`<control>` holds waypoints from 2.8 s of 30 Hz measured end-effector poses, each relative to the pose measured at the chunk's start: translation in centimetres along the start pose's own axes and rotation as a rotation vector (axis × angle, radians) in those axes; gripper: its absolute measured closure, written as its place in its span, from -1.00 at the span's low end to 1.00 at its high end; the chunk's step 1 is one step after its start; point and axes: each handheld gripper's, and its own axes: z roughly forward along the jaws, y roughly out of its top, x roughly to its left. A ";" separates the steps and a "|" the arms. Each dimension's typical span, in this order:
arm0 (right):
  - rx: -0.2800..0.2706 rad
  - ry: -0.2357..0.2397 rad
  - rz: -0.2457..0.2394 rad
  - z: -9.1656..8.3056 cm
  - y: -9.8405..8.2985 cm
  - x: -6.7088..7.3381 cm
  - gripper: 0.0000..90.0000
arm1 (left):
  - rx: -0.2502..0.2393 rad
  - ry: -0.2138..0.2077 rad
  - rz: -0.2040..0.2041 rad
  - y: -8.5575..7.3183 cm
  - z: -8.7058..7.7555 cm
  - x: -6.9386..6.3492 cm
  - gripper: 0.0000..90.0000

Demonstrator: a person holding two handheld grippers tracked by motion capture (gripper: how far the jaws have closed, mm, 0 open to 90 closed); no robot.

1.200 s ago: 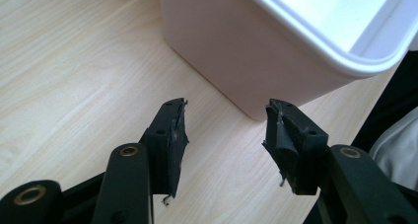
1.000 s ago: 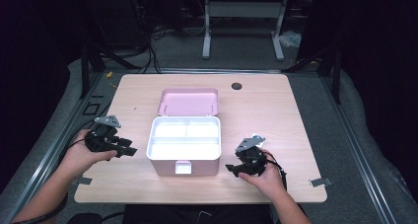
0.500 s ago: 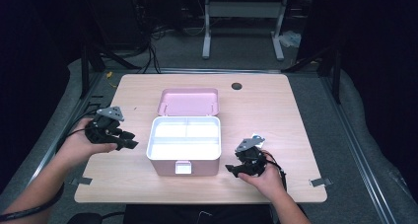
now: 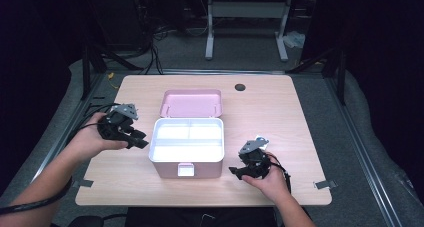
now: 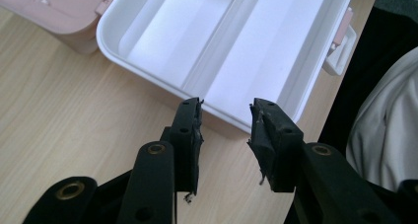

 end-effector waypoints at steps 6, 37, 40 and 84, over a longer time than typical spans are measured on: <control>0.003 -0.001 -0.004 0.1 0.0 0.0 -0.17 | 0.065 0.020 0.087 1.9 1.4 -0.4 0.47; 0.016 -0.004 -0.007 -0.6 -0.9 0.2 -0.18 | 0.298 -0.029 0.290 9.4 7.0 -1.0 0.63; 0.014 -0.007 -0.008 -0.9 -1.2 0.3 -0.18 | 0.317 -0.041 0.311 10.0 8.0 -1.1 0.64; -0.001 0.003 -0.007 -1.0 -1.4 0.5 -0.15 | 0.482 -0.061 0.370 12.0 11.2 -1.7 0.95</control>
